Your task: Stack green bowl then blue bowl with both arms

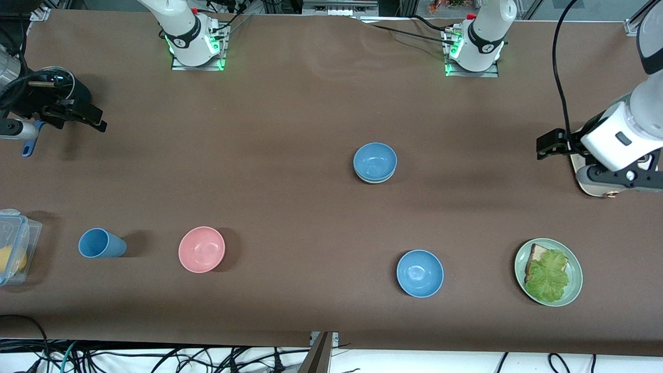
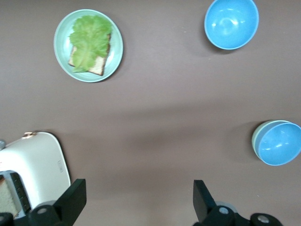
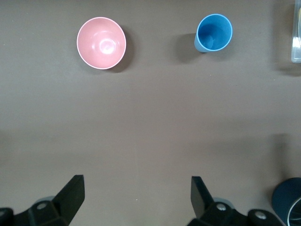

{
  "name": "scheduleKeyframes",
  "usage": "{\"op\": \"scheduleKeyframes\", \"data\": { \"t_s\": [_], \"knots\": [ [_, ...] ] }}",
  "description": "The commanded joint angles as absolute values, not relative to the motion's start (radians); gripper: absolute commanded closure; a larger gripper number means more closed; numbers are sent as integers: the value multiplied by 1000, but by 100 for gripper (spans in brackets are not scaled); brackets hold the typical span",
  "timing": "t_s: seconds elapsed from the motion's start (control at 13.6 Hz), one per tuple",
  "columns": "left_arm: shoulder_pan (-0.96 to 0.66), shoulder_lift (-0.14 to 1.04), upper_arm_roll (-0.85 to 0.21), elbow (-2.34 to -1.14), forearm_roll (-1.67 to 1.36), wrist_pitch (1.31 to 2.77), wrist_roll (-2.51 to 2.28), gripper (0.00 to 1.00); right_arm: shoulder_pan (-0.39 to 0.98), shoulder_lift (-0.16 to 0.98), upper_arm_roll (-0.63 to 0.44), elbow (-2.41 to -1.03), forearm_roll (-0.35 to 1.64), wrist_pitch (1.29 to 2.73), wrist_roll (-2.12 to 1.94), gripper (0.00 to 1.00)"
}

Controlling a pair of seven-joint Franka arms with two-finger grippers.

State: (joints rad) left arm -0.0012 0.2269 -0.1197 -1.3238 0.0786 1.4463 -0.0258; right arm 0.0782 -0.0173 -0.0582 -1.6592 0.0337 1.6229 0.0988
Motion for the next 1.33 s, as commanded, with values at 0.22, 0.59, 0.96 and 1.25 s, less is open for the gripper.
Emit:
{"op": "scheduleKeyframes", "data": {
  "t_s": [0.22, 0.59, 0.96, 1.25],
  "knots": [
    [-25, 55, -52, -1549, 37, 1554, 0, 0, 67, -9, -54, -1637, 26, 1609, 81, 0],
    [-23, 25, -57, -1598, 31, 1552, 15, 0, 67, -9, -54, -1637, 26, 1609, 81, 0],
    [-23, 26, -57, -1598, 31, 1551, 21, 0, 67, -9, -54, -1637, 26, 1609, 81, 0],
    [-23, 26, -57, -1598, 31, 1551, 21, 0, 67, -9, -54, -1637, 26, 1609, 81, 0]
  ]
}}
